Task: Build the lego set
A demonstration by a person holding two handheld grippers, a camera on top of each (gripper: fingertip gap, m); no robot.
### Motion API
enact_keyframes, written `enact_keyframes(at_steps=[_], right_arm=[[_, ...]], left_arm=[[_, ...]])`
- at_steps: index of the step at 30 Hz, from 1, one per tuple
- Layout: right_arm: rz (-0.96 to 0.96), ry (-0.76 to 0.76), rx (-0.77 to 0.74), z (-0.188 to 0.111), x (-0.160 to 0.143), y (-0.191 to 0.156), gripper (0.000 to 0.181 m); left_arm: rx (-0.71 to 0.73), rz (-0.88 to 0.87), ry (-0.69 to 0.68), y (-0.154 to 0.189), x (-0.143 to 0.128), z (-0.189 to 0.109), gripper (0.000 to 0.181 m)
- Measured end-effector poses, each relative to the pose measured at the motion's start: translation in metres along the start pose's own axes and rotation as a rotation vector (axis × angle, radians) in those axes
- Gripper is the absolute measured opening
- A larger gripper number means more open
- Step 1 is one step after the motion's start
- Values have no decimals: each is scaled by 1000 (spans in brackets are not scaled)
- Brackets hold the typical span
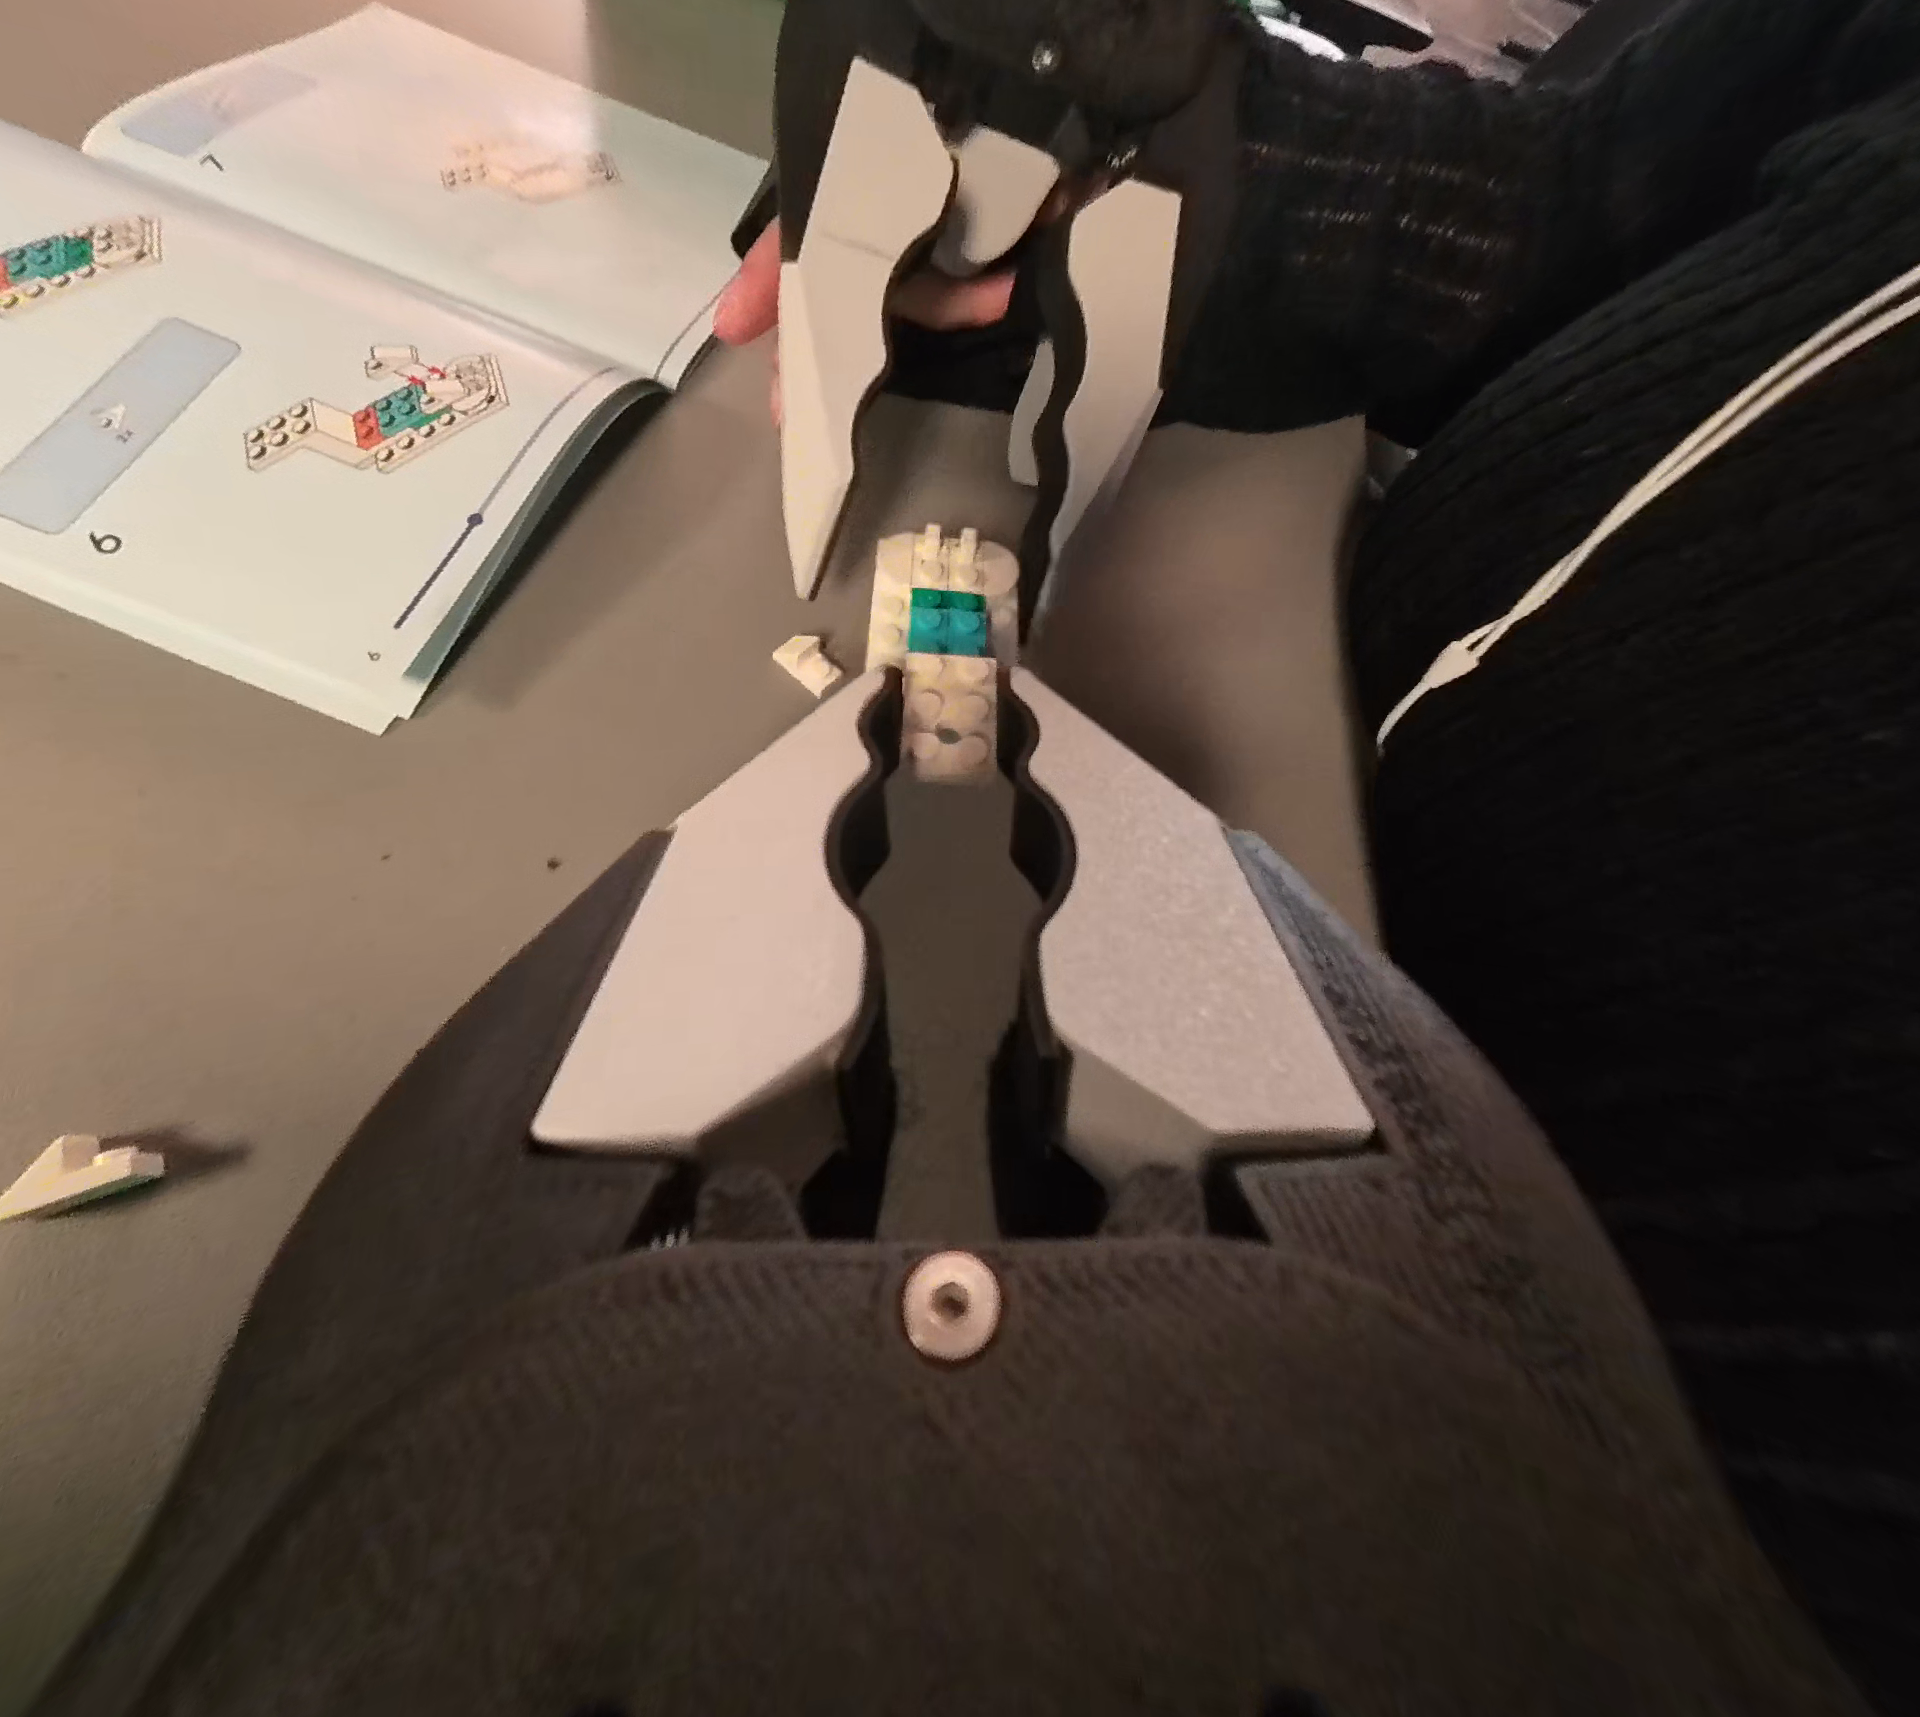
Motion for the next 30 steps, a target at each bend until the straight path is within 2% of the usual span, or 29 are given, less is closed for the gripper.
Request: enact_keyframes(at_steps=[3, 8, 16, 21, 27, 30], right_arm=[[0, 15, 14, -1, 1, -1, 34], [30, 58, 16, -4, 2, 1, 33], [57, 176, -15, -12, 6, 7, 33], [32, 239, -72, -14, 9, 9, 33], [33, 307, -130, -18, 11, 12, 33], [77, 344, -137, -21, 12, 15, 33]], left_arm=[[5, 3, 21, 0, 1, -1, 16], [11, -10, 71, 0, 2, -3, 17], [-38, -75, 176, 1, 4, -1, 47], [-42, -103, 269, -1, 5, 0, 50], [42, -71, 345, -2, 6, -7, 51], [187, 19, 316, -2, 4, -8, 52]])
Point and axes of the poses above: each gripper's, where its closed fingertips meet, z out along the fingers, x out of its top, y = z × x across the jaws, the point moved 9 cm from there along -z, back along the fingers, and after that the axes turned 4 degrees about -y, right-handed, at the moved point
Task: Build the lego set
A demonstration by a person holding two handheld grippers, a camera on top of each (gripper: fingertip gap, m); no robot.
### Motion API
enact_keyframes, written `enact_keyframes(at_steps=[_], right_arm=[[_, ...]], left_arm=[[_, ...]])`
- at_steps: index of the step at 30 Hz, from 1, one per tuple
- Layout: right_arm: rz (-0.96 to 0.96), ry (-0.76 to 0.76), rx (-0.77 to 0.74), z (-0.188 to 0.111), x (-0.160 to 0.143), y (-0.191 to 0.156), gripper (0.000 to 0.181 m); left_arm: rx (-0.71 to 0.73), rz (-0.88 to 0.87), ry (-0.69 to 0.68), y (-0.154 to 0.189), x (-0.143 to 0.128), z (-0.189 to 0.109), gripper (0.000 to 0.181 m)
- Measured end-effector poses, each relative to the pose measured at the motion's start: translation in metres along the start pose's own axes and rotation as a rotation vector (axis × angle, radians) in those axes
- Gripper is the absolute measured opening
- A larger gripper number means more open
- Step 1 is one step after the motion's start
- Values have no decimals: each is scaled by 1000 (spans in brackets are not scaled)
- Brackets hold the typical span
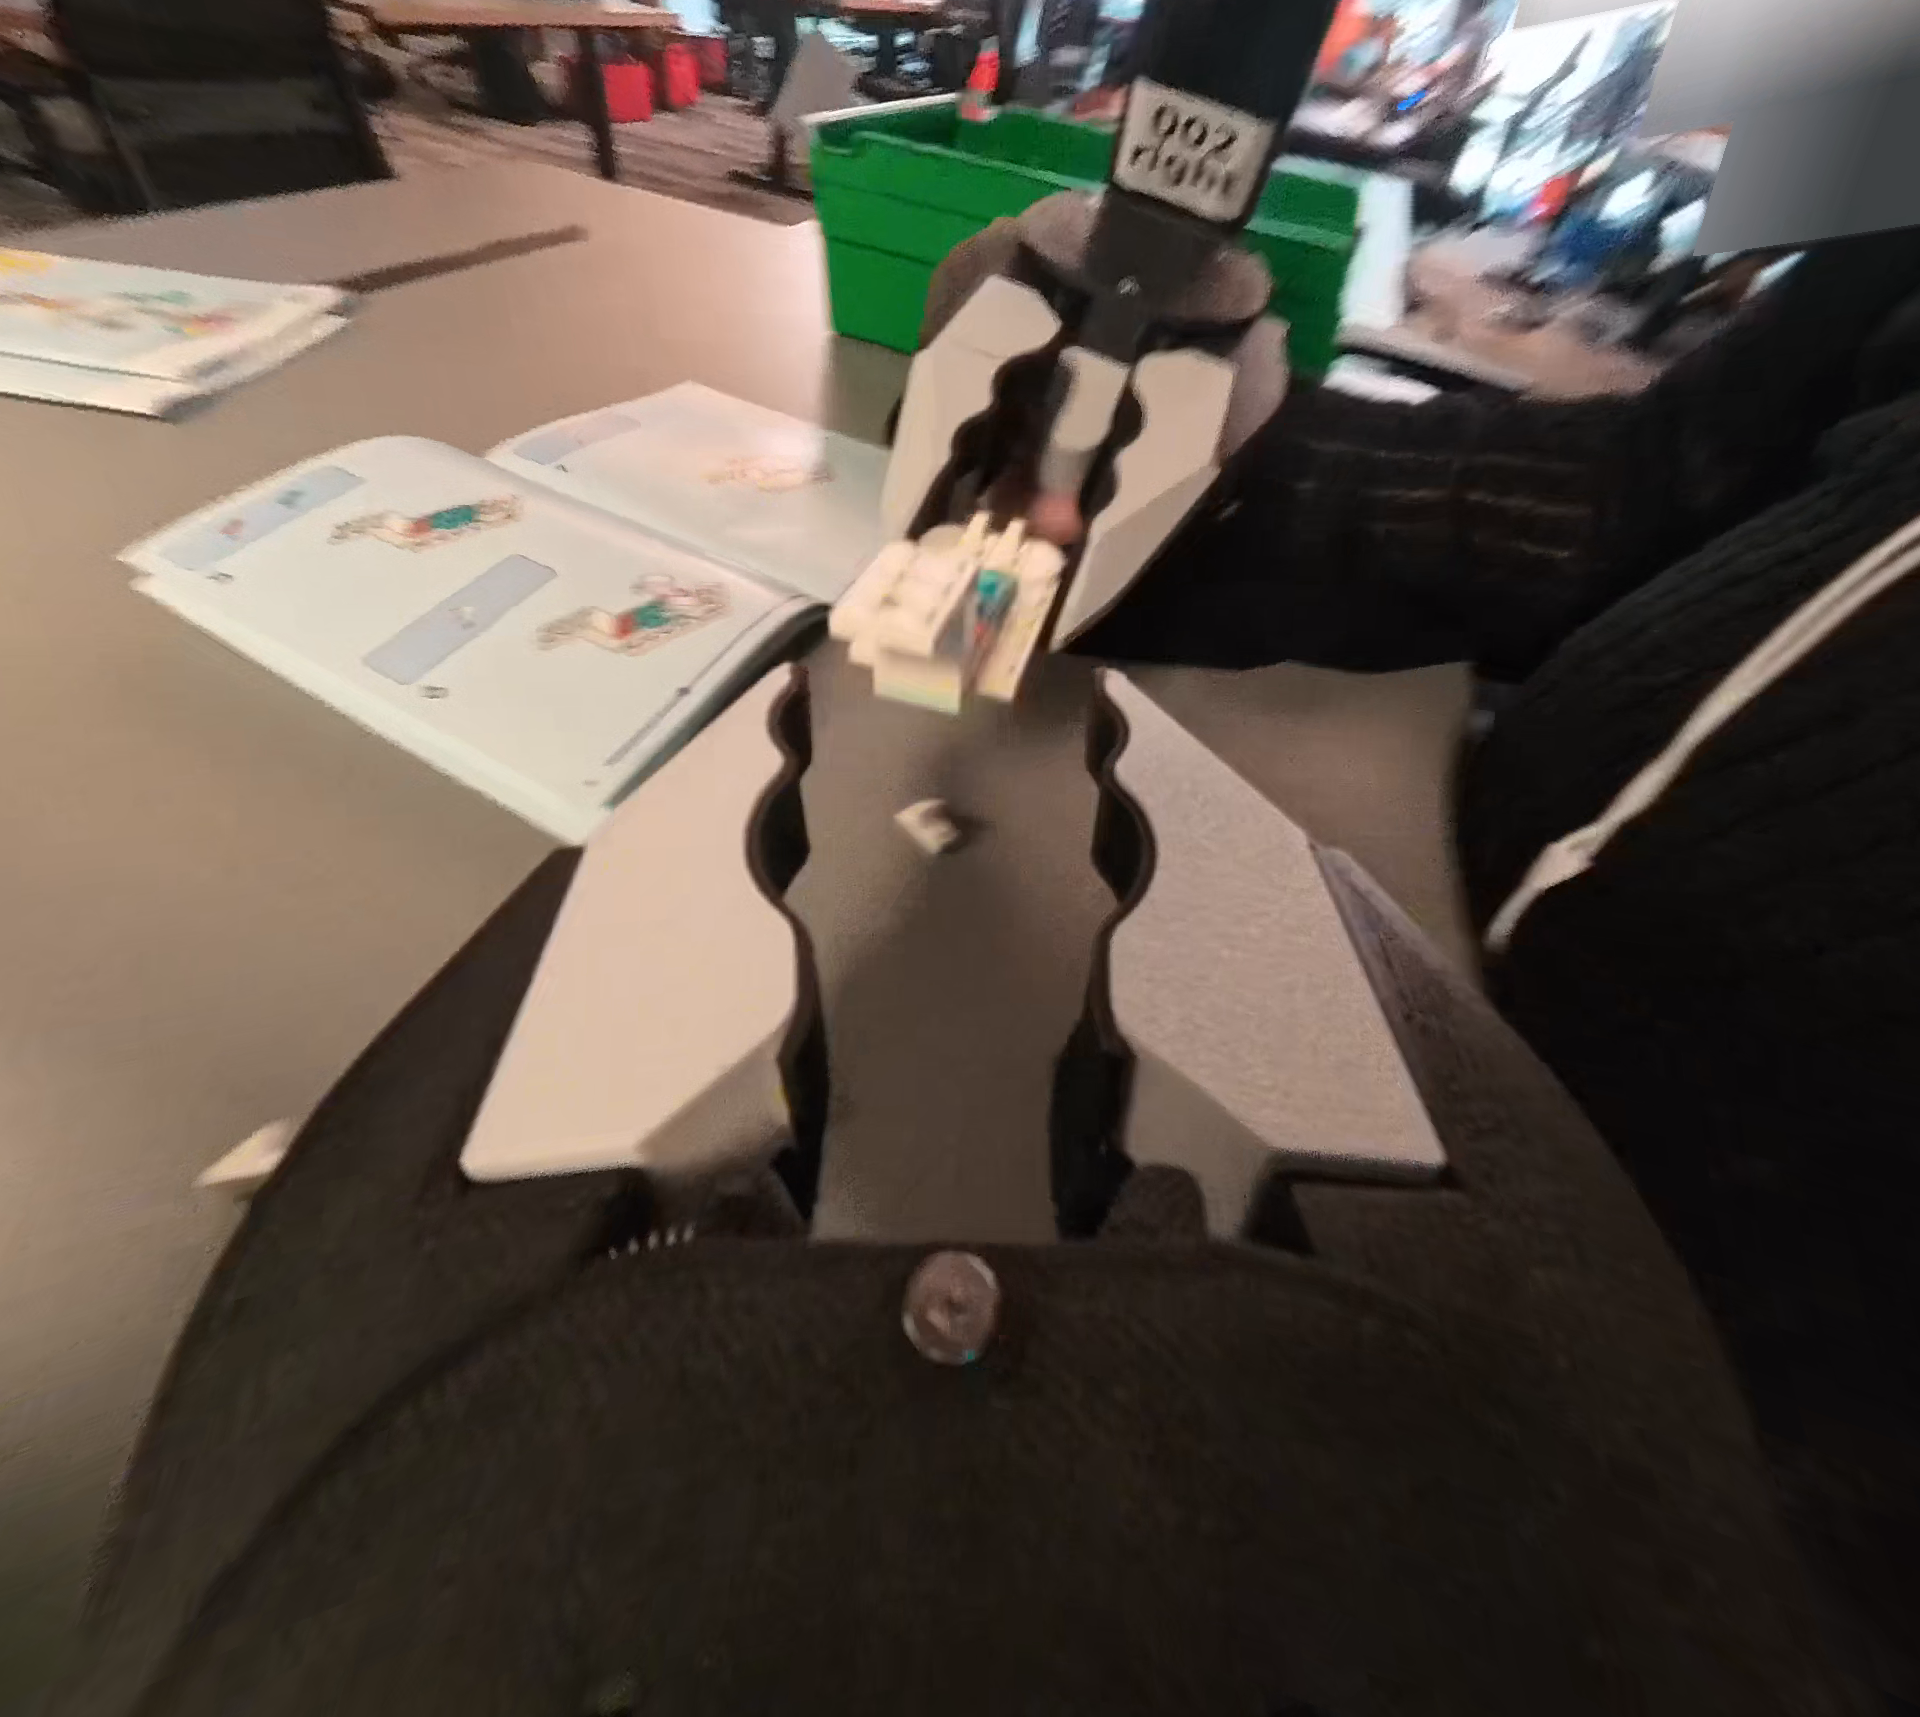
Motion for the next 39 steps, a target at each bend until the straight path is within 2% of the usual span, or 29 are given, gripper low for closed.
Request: enact_keyframes(at_steps=[5, 8, 11, 14, 17, 24, 32, 34, 35, 39], right_arm=[[57, 8, -113, -3, 1, 10, 34], [66, -7, -168, -4, 1, 13, 34], [96, 1, -169, -1, 2, 14, 34], [131, -12, -180, 1, 1, 16, 33], [146, -46, -209, 2, -2, 18, 33], [221, -18, -219, 4, -1, 21, 34], [202, -22, -177, 7, -1, 17, 34], [190, -30, -170, 8, -1, 16, 34], [182, -41, -169, 8, -2, 16, 34], [107, -97, -103, 7, -4, 10, 35]], left_arm=[[467, 424, 9, 6, 6, -19, 56], [592, 697, -52, 16, 1, -17, 56], [691, 995, -190, 17, -9, -4, 61], [786, 1287, -213, 16, -11, 3, 65], [777, 1338, -165, 11, -6, 7, 63], [612, 1368, -141, 14, -12, 27, 50], [653, 1373, -209, 7, -17, 27, 34], [673, 1386, -217, 6, -18, 27, 22], [685, 1393, -218, 6, -18, 26, 11], [683, 1382, -289, 5, -24, 22, 10]])
Point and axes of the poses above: each gripper's, where its closed fingertips meet, z out along the fingers, x out of its top, y = z × x across the jaws, the point moved 9 cm from there along -z, back along the fingers, and after that the axes turned 4 degrees about -y, right-handed, at the moved point
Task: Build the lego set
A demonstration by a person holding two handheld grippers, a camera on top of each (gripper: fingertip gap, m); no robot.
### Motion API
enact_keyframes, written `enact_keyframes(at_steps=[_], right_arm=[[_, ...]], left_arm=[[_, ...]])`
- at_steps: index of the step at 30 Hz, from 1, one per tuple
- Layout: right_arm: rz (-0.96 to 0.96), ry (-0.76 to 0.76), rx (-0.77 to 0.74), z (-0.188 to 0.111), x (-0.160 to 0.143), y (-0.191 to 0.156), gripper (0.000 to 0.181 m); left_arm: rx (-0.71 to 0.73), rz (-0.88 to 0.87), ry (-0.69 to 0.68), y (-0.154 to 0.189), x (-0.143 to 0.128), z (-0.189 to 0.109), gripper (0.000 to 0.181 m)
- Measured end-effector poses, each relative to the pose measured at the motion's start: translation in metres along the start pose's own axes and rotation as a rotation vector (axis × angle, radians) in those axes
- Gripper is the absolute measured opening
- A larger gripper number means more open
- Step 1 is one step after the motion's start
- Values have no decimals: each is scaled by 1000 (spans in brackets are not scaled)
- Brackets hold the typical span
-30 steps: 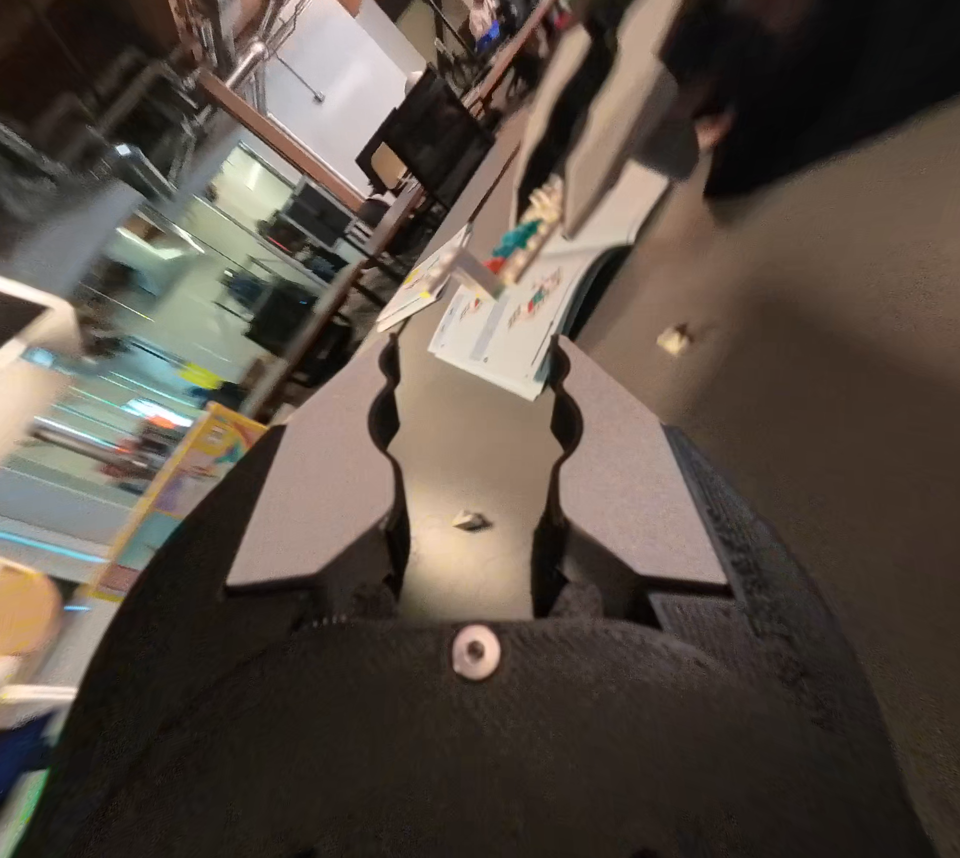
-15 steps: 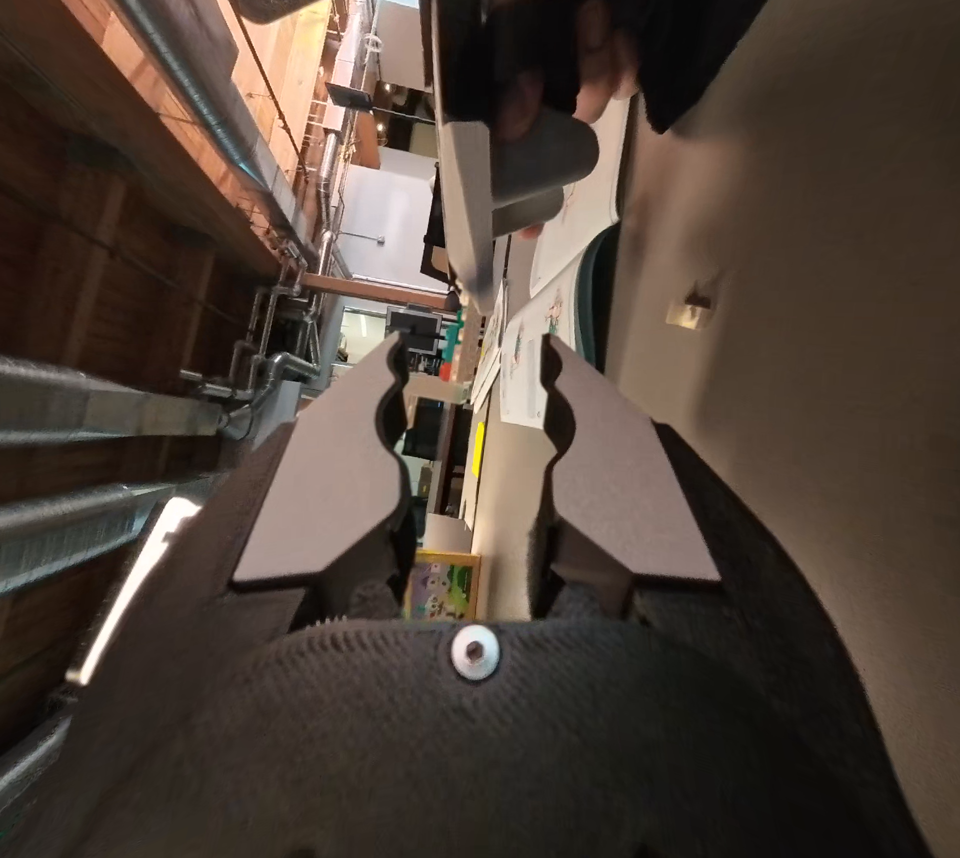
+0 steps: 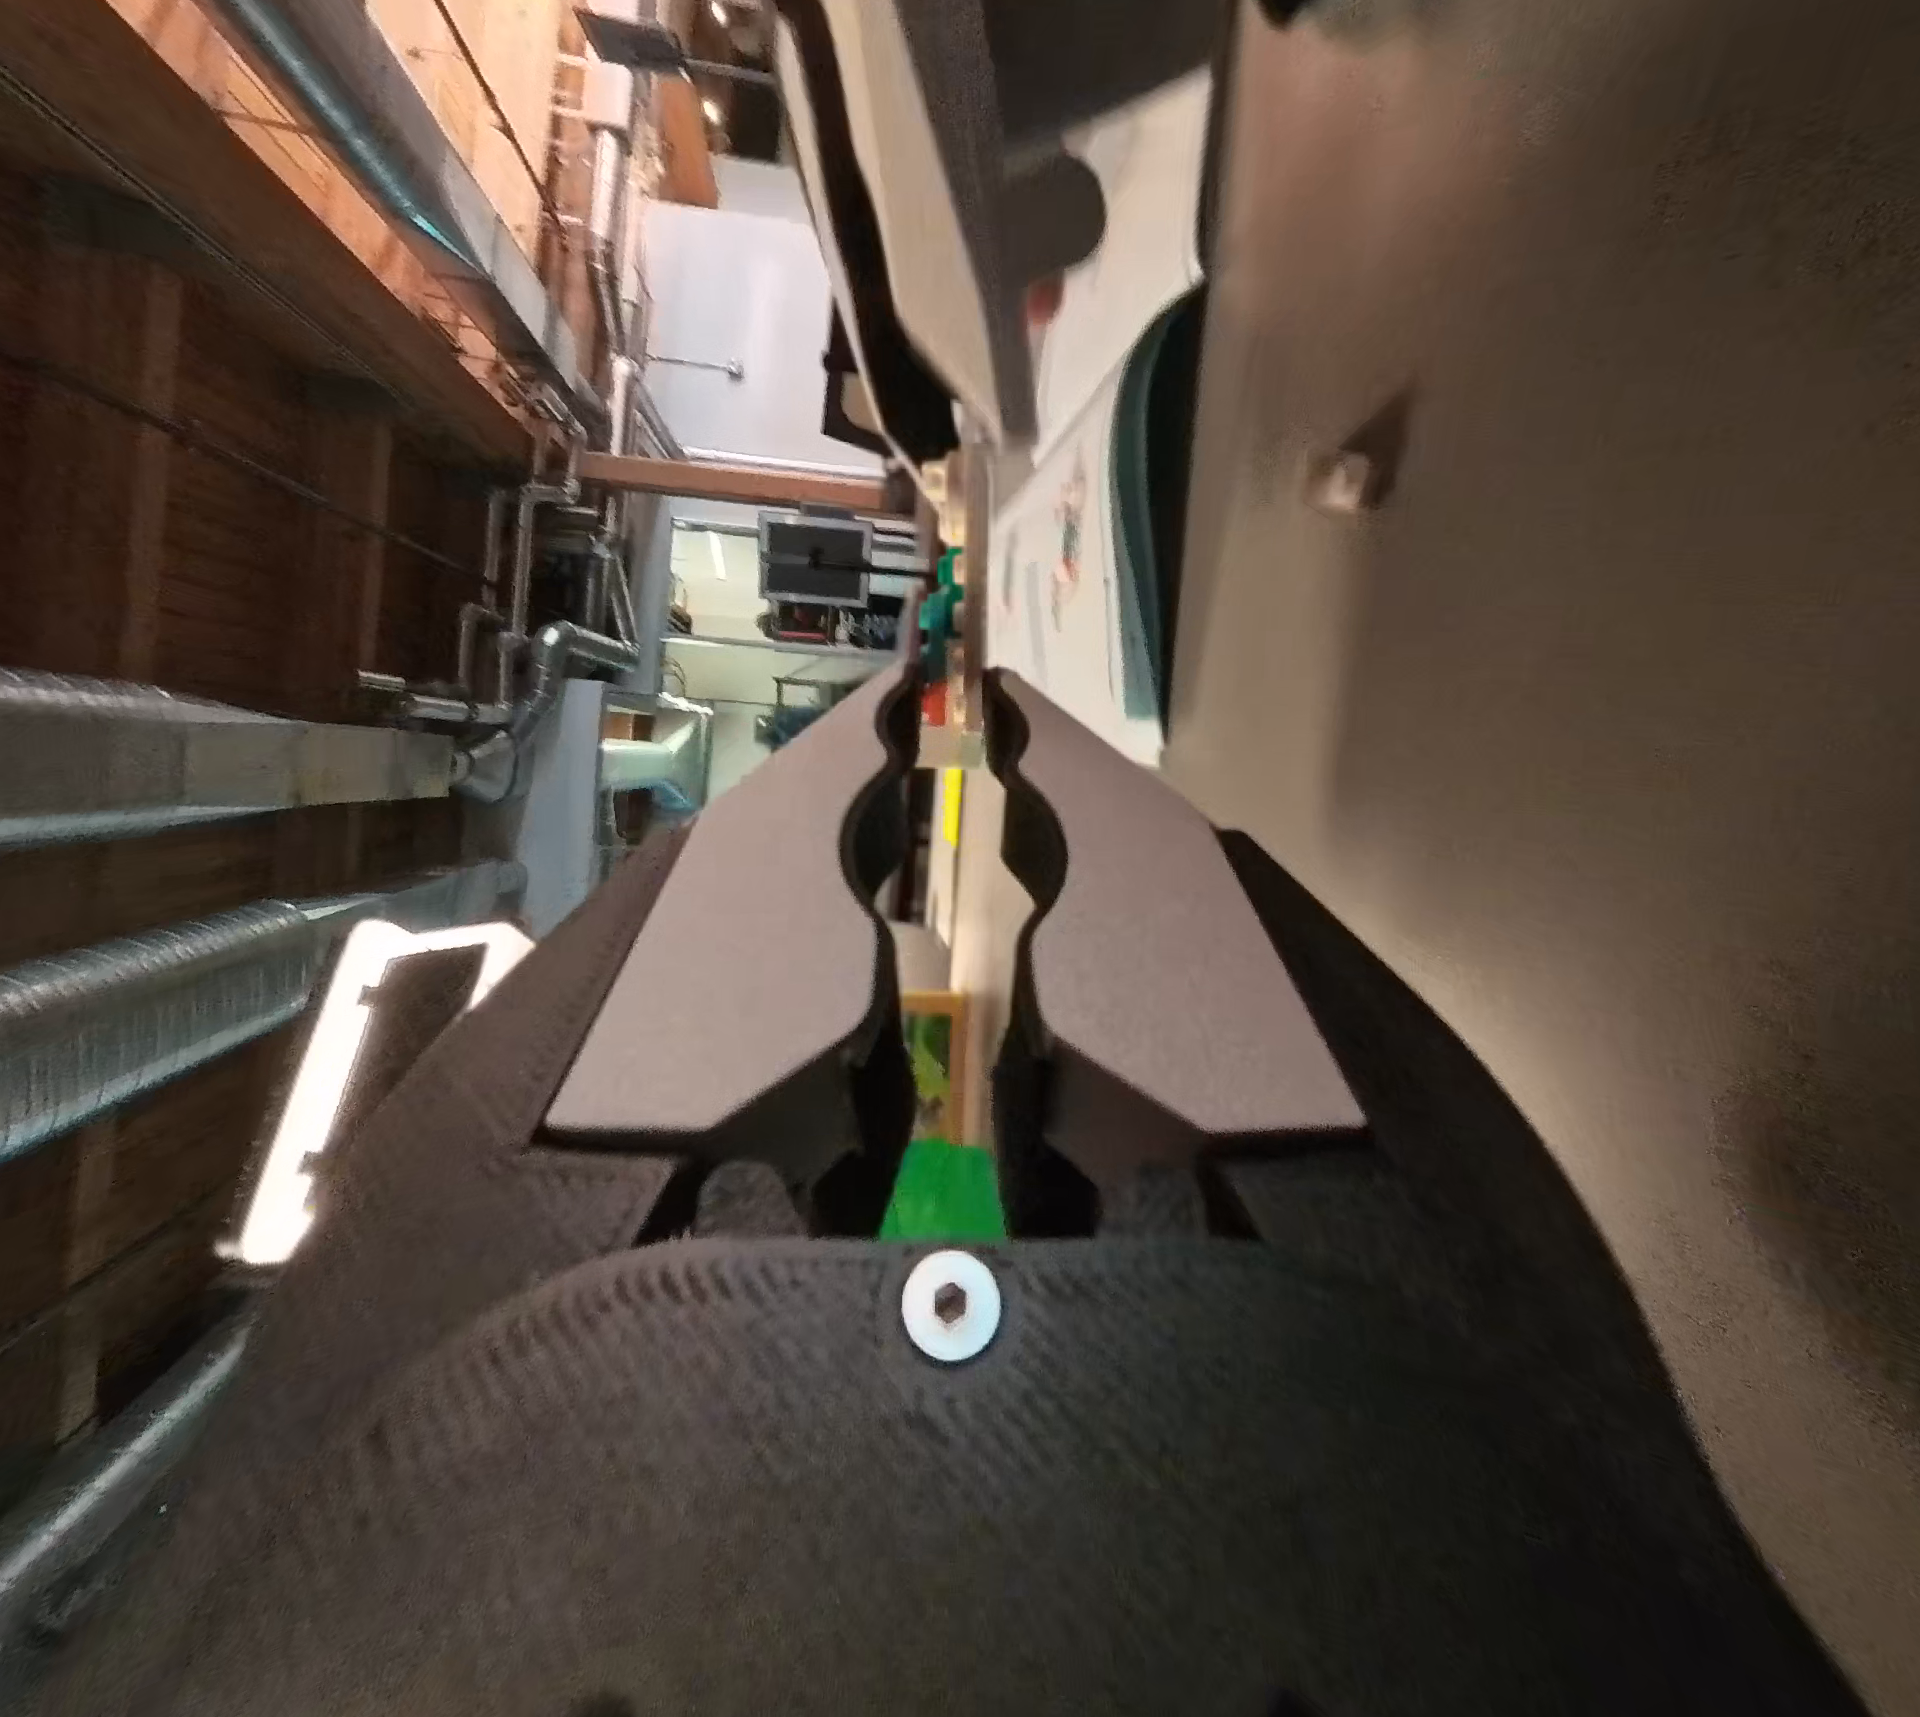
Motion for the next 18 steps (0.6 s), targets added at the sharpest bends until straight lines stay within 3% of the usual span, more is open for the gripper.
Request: enact_keyframes(at_steps=[2, 6, 11, 18], right_arm=[[-34, -70, 45, -4, -6, -1, 41], [-89, -177, 161, -3, -14, -3, 22], [-94, -311, 275, 11, -19, -1, 21], [-69, -363, 320, 21, -20, 2, 18]], left_arm=[[-33, -2, -43, 5, -8, -4, 10], [-43, -8, -84, 8, -15, -10, 11], [-43, 3, -74, 8, -14, -10, 10], [-51, 13, -72, 10, -14, -10, 10]])
Point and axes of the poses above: each gripper's, where its closed fingertips meet, z out along the fingers, x out of its top, y = z × x across the jaws, the point moved 9 cm from there along -z, back along the fingers, and after that the axes turned 4 degrees about -y, right-handed, at the moved point
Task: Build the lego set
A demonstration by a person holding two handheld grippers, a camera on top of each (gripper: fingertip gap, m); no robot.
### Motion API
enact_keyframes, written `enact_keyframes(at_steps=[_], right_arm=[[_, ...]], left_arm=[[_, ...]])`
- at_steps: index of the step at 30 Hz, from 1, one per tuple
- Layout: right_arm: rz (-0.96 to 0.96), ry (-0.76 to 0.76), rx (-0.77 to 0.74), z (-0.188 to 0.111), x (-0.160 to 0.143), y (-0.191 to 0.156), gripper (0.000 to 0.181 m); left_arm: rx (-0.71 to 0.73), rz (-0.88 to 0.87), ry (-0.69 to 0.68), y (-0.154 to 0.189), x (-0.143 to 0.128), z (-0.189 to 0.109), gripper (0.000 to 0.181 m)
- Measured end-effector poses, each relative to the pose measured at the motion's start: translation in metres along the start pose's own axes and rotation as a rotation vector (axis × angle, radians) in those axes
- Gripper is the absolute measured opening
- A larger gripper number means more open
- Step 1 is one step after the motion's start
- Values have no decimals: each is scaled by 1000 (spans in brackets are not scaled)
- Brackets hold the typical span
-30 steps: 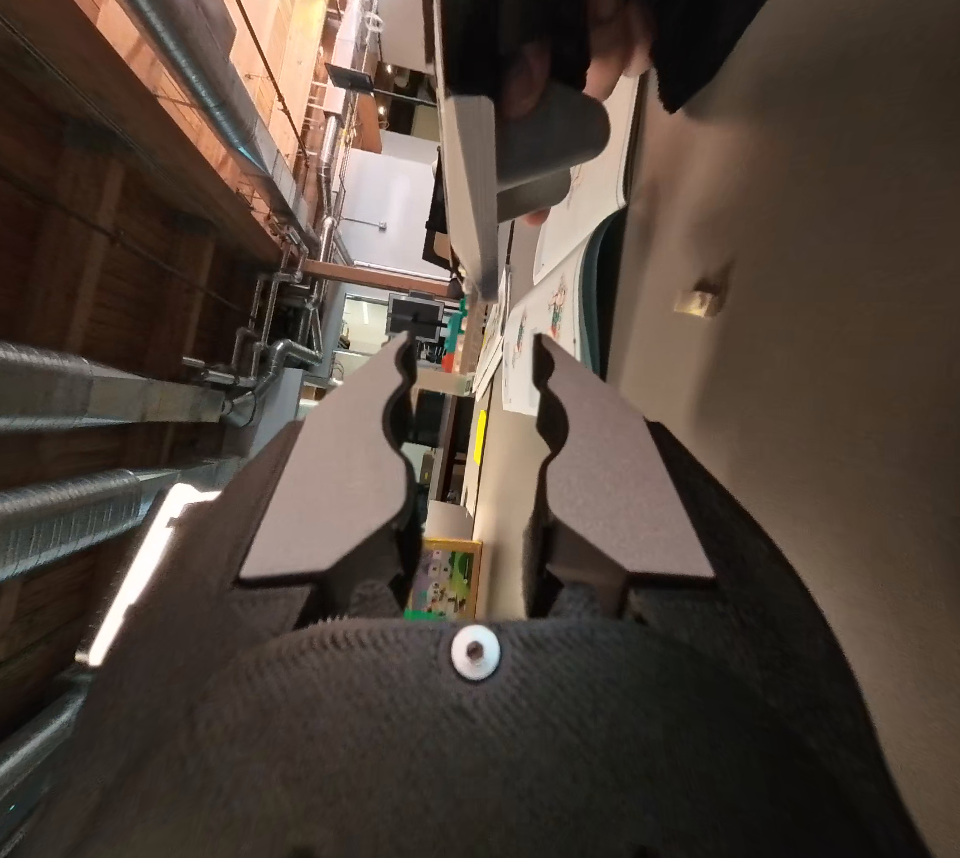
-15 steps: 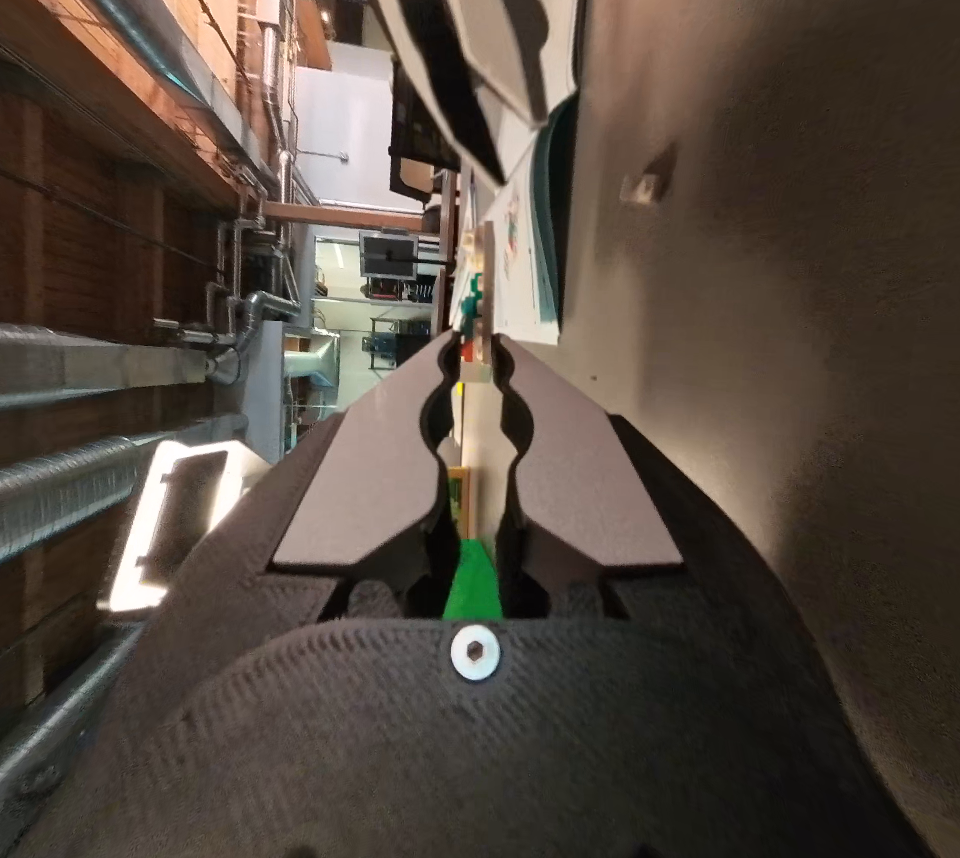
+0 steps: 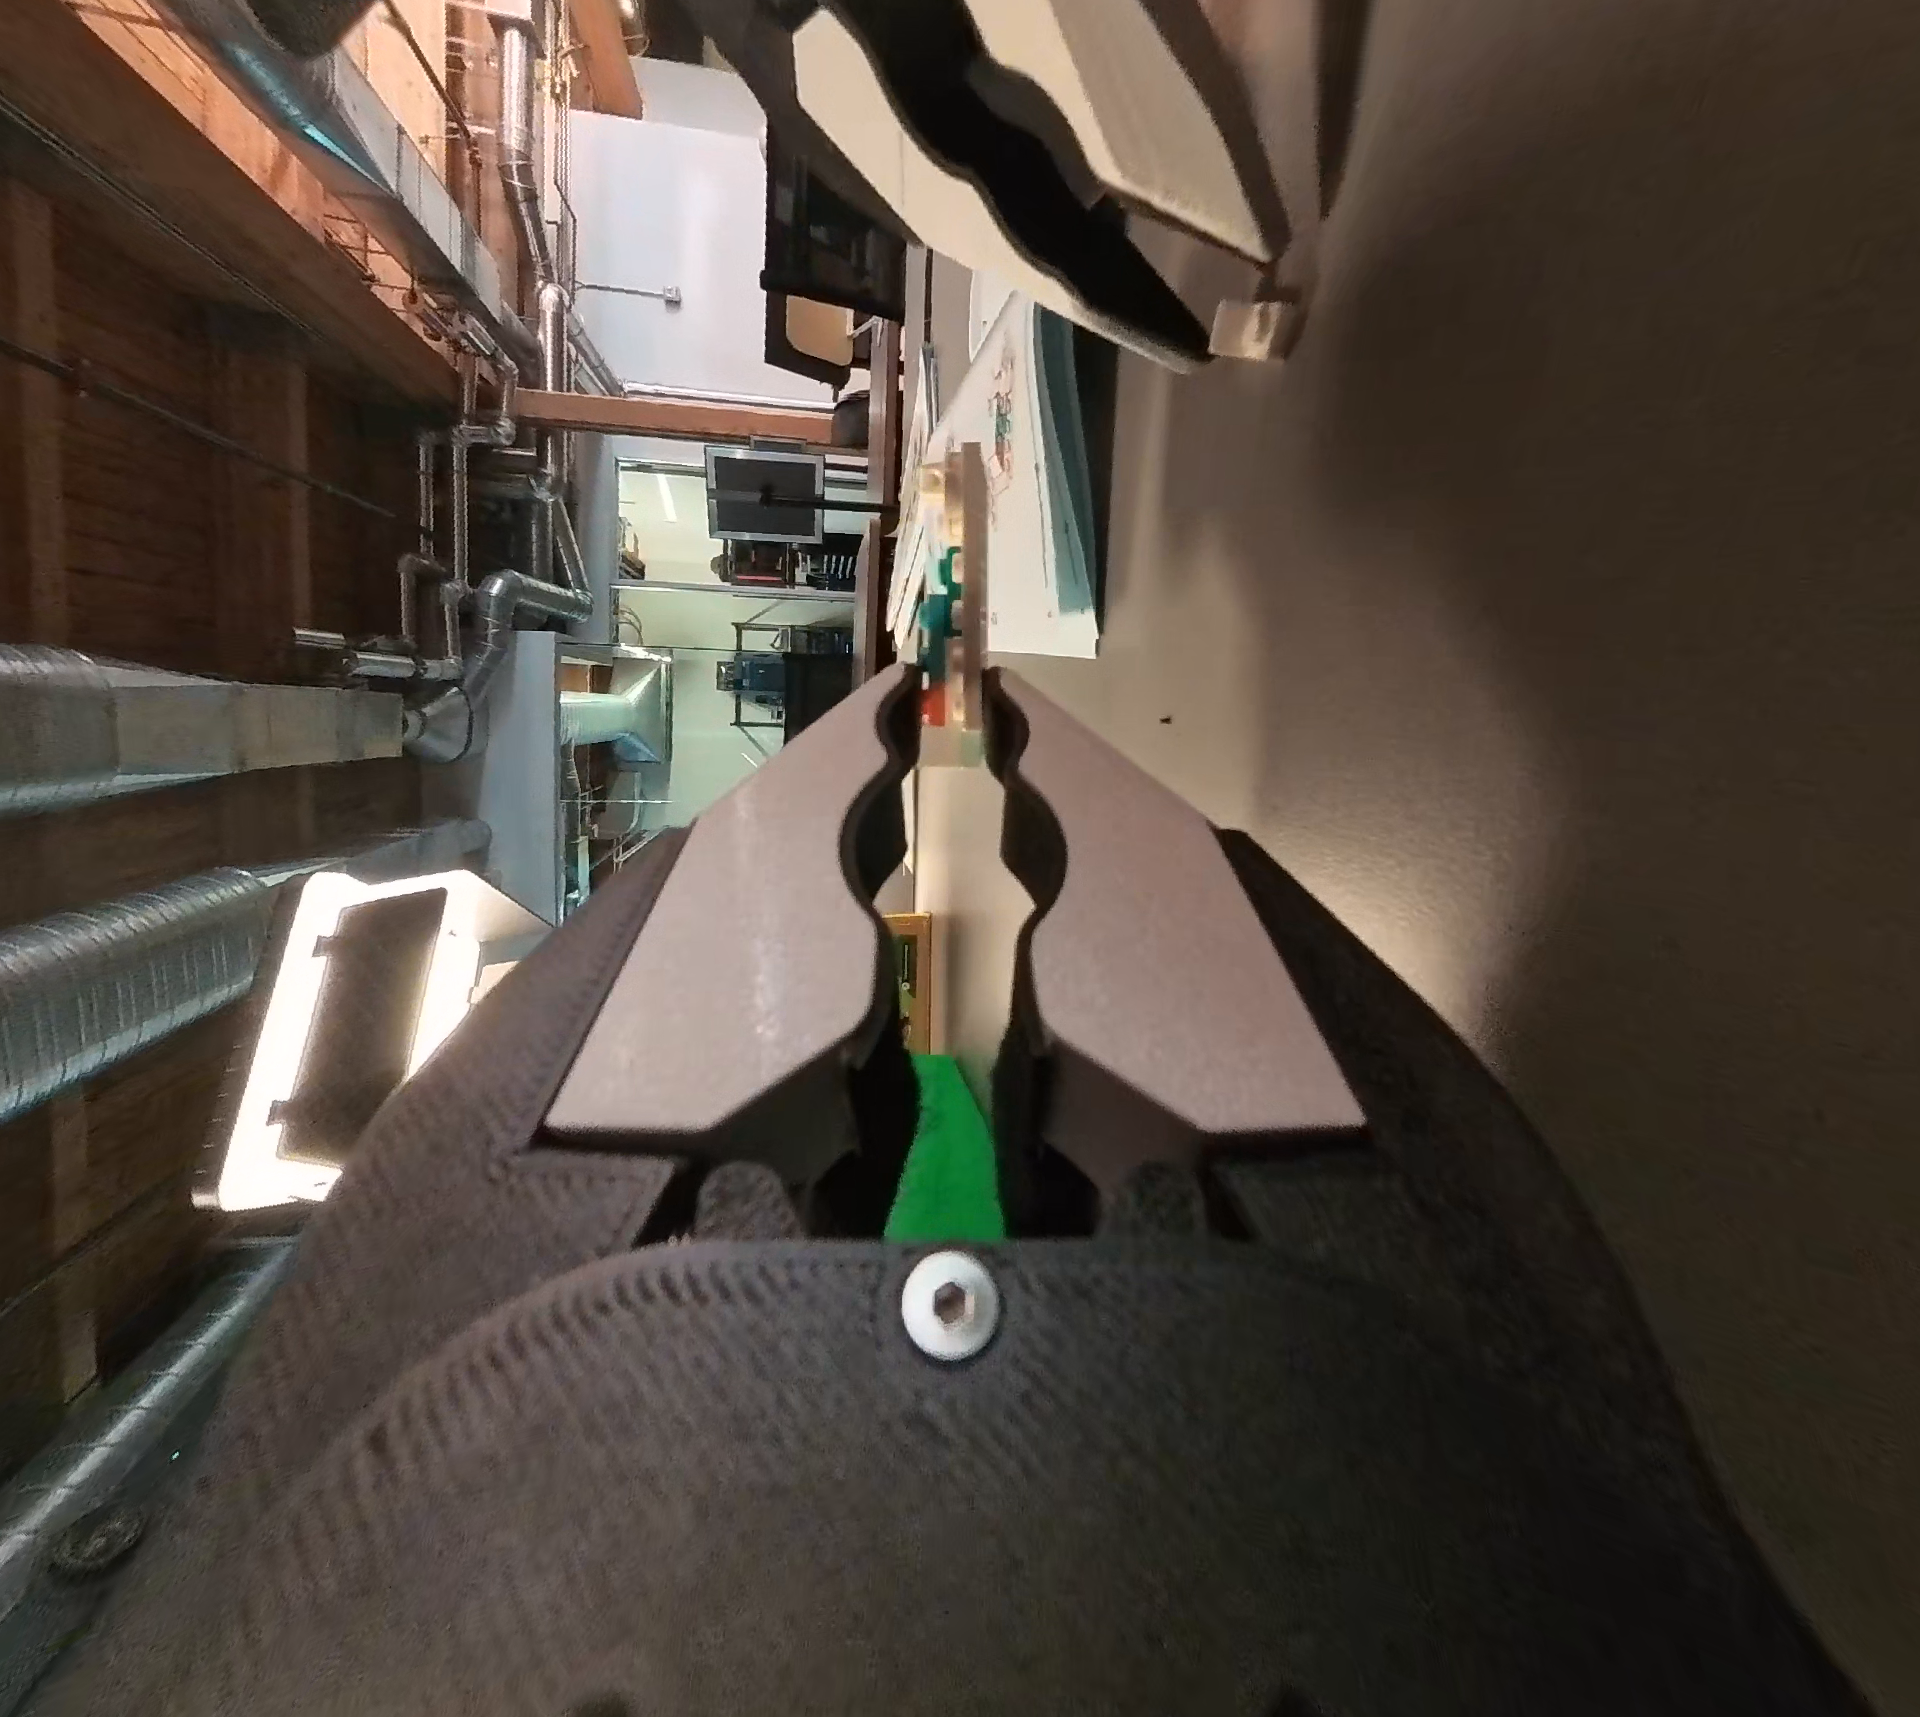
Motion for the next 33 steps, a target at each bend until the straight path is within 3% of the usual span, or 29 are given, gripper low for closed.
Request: enact_keyframes(at_steps=[13, 19, 24, 29, 33], right_arm=[[-17, 9, 42, -3, -3, -17, 9], [-67, 12, -22, -1, 0, -11, 20], [-75, -28, 16, 4, 1, -9, 9], [3, 76, -41, -8, 6, -10, 6], [138, 155, -249, -31, 20, 1, 6]], left_arm=[[-19, 11, -15, 3, -1, 4, 10], [-39, 14, -9, 4, 0, 6, 10], [-38, 25, -7, 5, 1, 6, 10], [-35, 84, -73, 10, -2, 12, 10], [7, 58, -79, 5, 3, 11, 10]])
Point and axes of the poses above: each gripper's, where its closed fingertips meet, z out along the fingers, x out of its top, y = z × x across the jaws, the point moved 9 cm from there along -z, back along the fingers, and after that the axes turned 4 degrees about -y, right-handed, at the moved point
